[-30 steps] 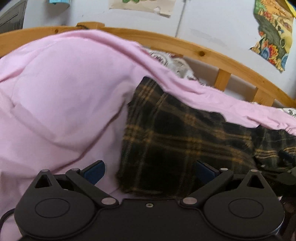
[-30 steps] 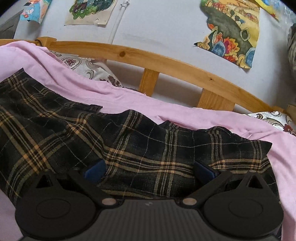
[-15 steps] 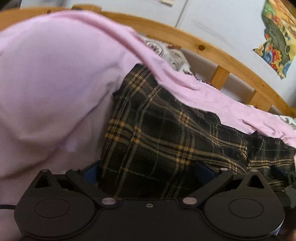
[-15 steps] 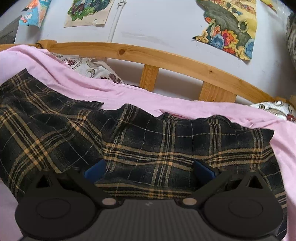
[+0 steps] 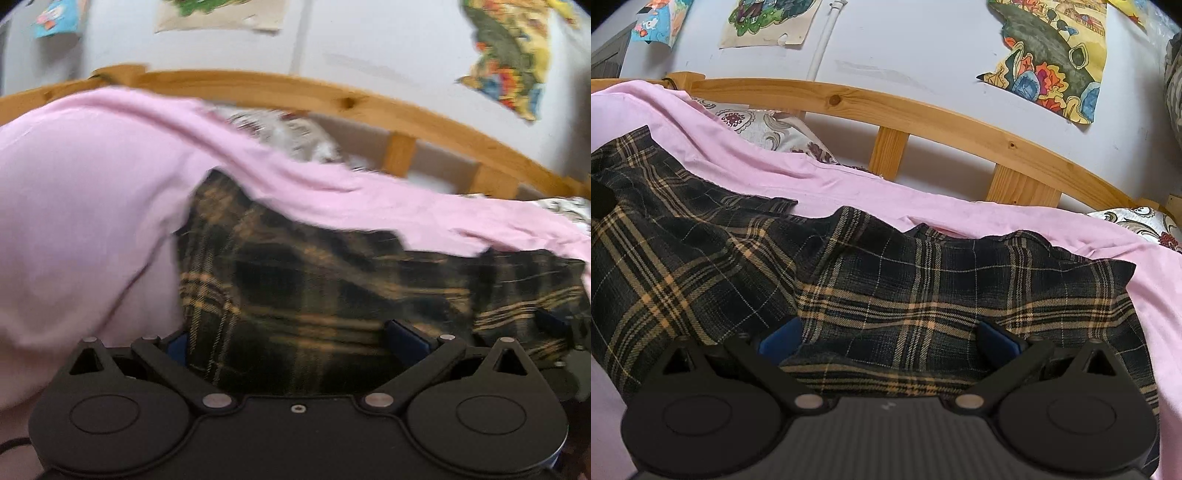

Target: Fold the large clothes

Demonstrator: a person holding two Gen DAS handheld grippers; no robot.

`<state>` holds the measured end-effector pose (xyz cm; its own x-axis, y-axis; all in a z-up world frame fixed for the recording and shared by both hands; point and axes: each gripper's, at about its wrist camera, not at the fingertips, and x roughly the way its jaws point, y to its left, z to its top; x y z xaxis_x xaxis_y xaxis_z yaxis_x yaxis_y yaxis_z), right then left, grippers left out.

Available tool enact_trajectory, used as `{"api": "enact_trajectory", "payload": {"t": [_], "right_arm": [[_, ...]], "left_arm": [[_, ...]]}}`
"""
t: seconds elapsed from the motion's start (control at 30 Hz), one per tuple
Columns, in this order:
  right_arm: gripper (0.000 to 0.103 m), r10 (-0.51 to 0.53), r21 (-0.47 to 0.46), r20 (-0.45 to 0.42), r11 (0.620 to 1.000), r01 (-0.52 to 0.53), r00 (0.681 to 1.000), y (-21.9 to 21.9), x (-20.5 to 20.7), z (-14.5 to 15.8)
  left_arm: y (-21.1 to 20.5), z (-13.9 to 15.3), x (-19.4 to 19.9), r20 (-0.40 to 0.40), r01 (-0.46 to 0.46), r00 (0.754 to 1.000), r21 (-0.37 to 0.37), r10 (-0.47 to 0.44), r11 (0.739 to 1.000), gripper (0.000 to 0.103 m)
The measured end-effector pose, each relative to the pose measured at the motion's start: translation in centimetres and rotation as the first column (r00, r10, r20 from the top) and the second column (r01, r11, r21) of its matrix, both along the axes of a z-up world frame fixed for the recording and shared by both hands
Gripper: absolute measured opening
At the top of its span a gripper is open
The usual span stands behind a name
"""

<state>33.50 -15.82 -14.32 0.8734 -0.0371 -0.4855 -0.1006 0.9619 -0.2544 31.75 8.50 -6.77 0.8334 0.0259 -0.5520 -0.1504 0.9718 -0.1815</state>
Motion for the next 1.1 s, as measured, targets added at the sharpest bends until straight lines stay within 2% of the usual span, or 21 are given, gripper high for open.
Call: {"api": "enact_trajectory", "payload": {"t": [0.17, 0.3, 0.47, 0.63, 0.7, 0.77, 0.87, 0.97, 1.03, 1.1], "right_arm": [[0.103, -0.001, 0.008, 0.006, 1.0, 0.001, 1.0, -0.1, 0.0, 0.0], [0.103, -0.004, 0.008, 0.015, 1.0, 0.004, 1.0, 0.0, -0.2, -0.1], [0.103, -0.006, 0.007, 0.016, 1.0, 0.005, 1.0, 0.1, -0.2, -0.1], [0.103, -0.006, 0.006, 0.018, 1.0, 0.006, 1.0, 0.1, -0.2, -0.1], [0.103, -0.006, 0.006, 0.019, 1.0, 0.006, 1.0, 0.1, -0.2, -0.1], [0.103, -0.006, 0.006, 0.021, 1.0, 0.006, 1.0, 0.1, -0.2, -0.2], [0.103, -0.008, 0.007, 0.026, 1.0, 0.008, 1.0, 0.2, -0.3, -0.2], [0.103, -0.01, 0.007, 0.029, 1.0, 0.01, 1.0, 0.2, -0.3, -0.2], [0.103, -0.01, 0.008, 0.029, 1.0, 0.009, 1.0, 0.2, -0.4, -0.2], [0.103, -0.009, 0.011, 0.027, 1.0, 0.009, 1.0, 0.2, -0.4, -0.2]], "left_arm": [[3.0, -2.2, -2.1, -0.039, -0.042, 0.999, -0.123, 0.038, 0.991, 0.102], [3.9, -2.9, -2.5, -0.021, -0.022, 1.0, -0.143, 0.019, 0.989, 0.102], [5.3, -3.2, -0.9, -0.055, -0.076, 0.996, -0.224, 0.065, 0.972, 0.102], [5.7, -3.4, 0.0, -0.064, -0.055, 0.997, -0.219, 0.042, 0.974, 0.101], [5.7, -3.3, 0.0, -0.074, -0.052, 0.997, -0.212, 0.037, 0.976, 0.095], [5.6, -3.1, -0.4, -0.083, -0.051, 0.996, -0.21, 0.034, 0.976, 0.084], [5.0, -2.8, -0.9, -0.095, -0.047, 0.995, -0.172, 0.031, 0.984, 0.073], [4.5, -3.0, -0.8, -0.1, -0.018, 0.995, -0.151, 0.003, 0.988, 0.069], [5.3, -3.4, -0.1, -0.114, -0.04, 0.993, -0.213, 0.016, 0.976, 0.072], [6.4, -3.6, 0.4, -0.124, -0.08, 0.991, -0.301, 0.044, 0.95, 0.073]]}}
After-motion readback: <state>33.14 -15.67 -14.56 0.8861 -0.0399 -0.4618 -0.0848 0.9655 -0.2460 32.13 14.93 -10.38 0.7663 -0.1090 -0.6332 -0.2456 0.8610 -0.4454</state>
